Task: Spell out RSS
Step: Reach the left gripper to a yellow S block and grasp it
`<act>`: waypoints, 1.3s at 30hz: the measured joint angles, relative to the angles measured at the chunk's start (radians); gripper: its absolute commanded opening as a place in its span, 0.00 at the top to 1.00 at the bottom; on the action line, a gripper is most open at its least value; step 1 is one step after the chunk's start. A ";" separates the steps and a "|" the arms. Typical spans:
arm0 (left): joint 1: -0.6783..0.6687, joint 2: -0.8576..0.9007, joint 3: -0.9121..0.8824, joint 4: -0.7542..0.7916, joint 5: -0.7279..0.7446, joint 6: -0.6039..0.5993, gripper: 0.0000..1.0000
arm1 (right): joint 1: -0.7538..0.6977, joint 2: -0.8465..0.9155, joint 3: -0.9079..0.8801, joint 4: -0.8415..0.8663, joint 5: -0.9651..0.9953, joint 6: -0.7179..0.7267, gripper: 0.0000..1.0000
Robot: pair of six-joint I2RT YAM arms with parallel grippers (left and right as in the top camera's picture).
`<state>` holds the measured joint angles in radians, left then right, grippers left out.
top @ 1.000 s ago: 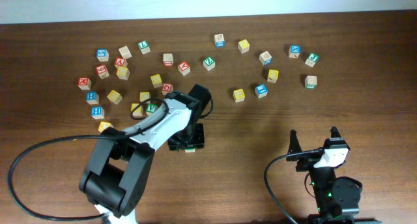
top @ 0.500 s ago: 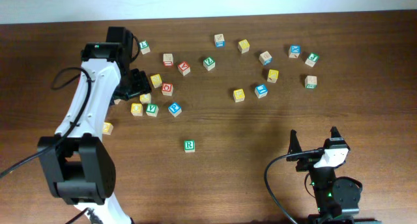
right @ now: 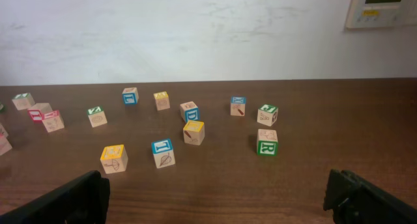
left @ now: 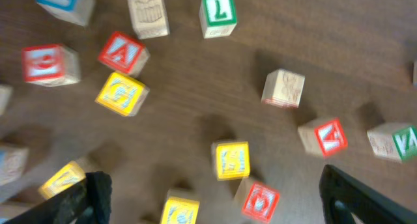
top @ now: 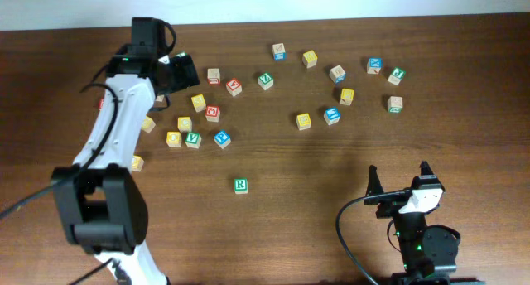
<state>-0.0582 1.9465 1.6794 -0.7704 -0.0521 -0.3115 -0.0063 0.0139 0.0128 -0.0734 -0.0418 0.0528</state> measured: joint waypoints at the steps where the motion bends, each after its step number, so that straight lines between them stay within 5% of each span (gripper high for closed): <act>1: -0.013 0.056 0.000 0.038 0.012 -0.050 0.11 | 0.000 0.000 0.000 0.000 0.000 0.000 0.02; 6: -0.087 0.188 0.000 0.147 0.011 -0.083 0.16 | 0.000 0.000 0.000 0.000 0.000 0.000 0.02; 9: -0.115 0.233 0.000 0.154 -0.058 -0.090 0.35 | 0.000 0.000 0.000 0.000 0.000 0.000 0.02; 19: -0.113 0.255 0.000 0.113 -0.088 -0.094 0.42 | 0.000 0.000 0.000 0.000 0.000 0.000 0.02; 22: -0.113 0.284 0.000 0.112 -0.088 -0.094 0.56 | 0.000 0.000 0.000 0.000 0.000 0.000 0.02; 28: -0.080 0.305 0.000 0.109 -0.088 -0.097 0.67 | 0.000 0.000 0.000 0.000 0.000 0.000 0.02; 39: -0.080 0.306 0.092 0.018 -0.074 -0.097 0.75 | 0.000 0.000 0.000 0.000 0.000 0.000 0.02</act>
<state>-0.1379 2.2520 1.7714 -0.7525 -0.1261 -0.4088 -0.0063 0.0139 0.0128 -0.0738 -0.0418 0.0532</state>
